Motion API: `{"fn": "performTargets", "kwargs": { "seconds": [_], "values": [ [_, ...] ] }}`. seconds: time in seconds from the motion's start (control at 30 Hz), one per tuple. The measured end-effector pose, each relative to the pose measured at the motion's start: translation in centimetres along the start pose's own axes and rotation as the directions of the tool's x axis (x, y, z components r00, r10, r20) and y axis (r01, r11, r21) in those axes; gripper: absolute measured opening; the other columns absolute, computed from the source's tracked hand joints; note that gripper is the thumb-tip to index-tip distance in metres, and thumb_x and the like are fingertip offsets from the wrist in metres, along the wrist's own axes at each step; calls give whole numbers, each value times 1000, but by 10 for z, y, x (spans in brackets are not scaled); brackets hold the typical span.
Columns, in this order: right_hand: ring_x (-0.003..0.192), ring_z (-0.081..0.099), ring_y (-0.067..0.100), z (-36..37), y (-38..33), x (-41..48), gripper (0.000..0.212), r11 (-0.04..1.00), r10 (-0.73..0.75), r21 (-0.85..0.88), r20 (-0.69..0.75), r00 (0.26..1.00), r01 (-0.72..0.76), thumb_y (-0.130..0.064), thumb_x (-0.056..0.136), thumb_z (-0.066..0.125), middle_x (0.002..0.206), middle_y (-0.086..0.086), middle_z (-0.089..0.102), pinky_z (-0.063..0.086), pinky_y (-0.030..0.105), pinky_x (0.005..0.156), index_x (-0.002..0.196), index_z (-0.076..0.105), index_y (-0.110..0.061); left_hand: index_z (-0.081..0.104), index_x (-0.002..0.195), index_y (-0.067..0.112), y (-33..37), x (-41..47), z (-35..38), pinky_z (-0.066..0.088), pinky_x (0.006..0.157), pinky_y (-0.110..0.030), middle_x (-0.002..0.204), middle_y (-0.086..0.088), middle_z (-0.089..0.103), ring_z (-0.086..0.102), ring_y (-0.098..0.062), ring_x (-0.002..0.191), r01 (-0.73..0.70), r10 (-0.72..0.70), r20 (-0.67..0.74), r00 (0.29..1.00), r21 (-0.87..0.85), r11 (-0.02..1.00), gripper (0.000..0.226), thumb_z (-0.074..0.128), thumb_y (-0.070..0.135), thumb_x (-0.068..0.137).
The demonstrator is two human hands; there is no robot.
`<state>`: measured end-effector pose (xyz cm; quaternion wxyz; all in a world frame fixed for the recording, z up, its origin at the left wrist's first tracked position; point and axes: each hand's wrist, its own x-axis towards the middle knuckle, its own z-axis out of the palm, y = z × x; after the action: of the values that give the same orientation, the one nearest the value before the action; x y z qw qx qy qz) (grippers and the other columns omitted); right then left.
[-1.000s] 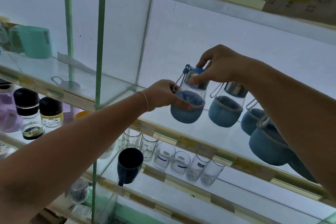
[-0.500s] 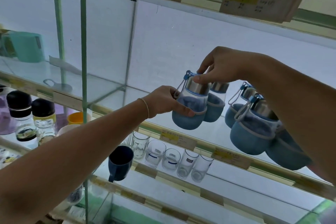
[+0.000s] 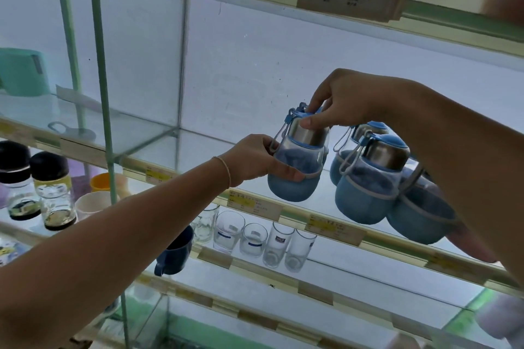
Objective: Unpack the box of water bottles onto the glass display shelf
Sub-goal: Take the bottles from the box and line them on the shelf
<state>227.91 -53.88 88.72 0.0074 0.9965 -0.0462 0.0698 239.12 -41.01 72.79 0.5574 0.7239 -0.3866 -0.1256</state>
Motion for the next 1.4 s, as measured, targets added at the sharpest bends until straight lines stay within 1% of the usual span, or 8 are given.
{"fn": "performTargets", "kwargs": {
  "seconds": [0.07, 0.3, 0.4, 0.63, 0.9, 1.07, 1.27, 1.4],
  "values": [
    [90, 63, 10, 0, 4, -2, 36, 1000, -4, -5, 0, 1000, 4, -51, 83, 72, 85, -17, 63, 52, 33, 80, 105, 77, -23, 71, 100, 5, 1, 0, 4, 54, 75, -35, 95, -15, 71, 60, -22, 82, 5, -5, 14, 1000, -7, 1000, 71, 93, 43, 45],
    [89, 63, 10, -1, 11, -6, 37, 1000, -9, -14, 6, 1000, 9, -51, 83, 72, 87, -16, 63, 52, 33, 80, 106, 77, -22, 71, 101, 6, 5, -1, 11, 56, 84, -44, 97, -13, 72, 65, -33, 95, 11, -12, 19, 1000, 3, 1000, 64, 92, 39, 50],
    [85, 66, 9, -2, 14, -7, 35, 1000, -6, -10, 13, 1000, 6, -52, 82, 72, 90, -5, 73, 52, 32, 78, 103, 78, -24, 72, 99, 7, 6, -2, 14, 56, 78, -39, 96, -12, 72, 64, -25, 86, 3, -2, 19, 1000, -15, 1000, 71, 91, 46, 42],
    [84, 66, 8, -1, 19, -11, 34, 1000, 7, 21, 12, 1000, -8, -53, 82, 73, 90, 0, 75, 48, 26, 74, 103, 77, -26, 70, 103, 4, 8, -4, 17, 49, 65, -24, 91, -9, 70, 60, -16, 78, 1, 0, 39, 999, -28, 1000, 47, 89, 22, 65],
    [84, 65, 7, -2, 21, -12, 36, 999, 23, 30, 13, 1000, -24, -56, 80, 73, 91, -2, 75, 50, 31, 78, 102, 76, -28, 70, 107, 6, 5, -2, 19, 56, 88, -45, 102, -11, 72, 65, -33, 101, -9, 12, 49, 999, -70, 998, 52, 90, 23, 63],
    [89, 67, 11, -2, 23, -17, 31, 997, 36, 73, 13, 999, -37, -54, 78, 75, 94, -3, 76, 53, 36, 86, 98, 75, -31, 69, 107, 8, 5, -1, 23, 57, 88, -43, 100, -8, 72, 66, -30, 99, -22, 24, 36, 999, -53, 998, 53, 91, 26, 63],
    [91, 66, 12, -2, 24, -22, 35, 994, 59, 95, 5, 998, -59, -53, 78, 75, 95, -5, 75, 52, 35, 85, 102, 77, -28, 69, 103, 8, 9, -3, 24, 53, 68, -22, 91, -4, 71, 63, -14, 81, -33, 36, 56, 998, -57, 998, 43, 89, 20, 66],
    [95, 65, 14, 0, 22, -24, 38, 994, 60, 89, 1, 998, -60, -55, 79, 73, 99, -5, 73, 53, 38, 90, 105, 76, -27, 69, 105, 6, 8, -3, 23, 54, 78, -32, 96, -10, 72, 63, -20, 86, -31, 37, 73, 997, -76, 997, 49, 90, 24, 65]
  ]
}}
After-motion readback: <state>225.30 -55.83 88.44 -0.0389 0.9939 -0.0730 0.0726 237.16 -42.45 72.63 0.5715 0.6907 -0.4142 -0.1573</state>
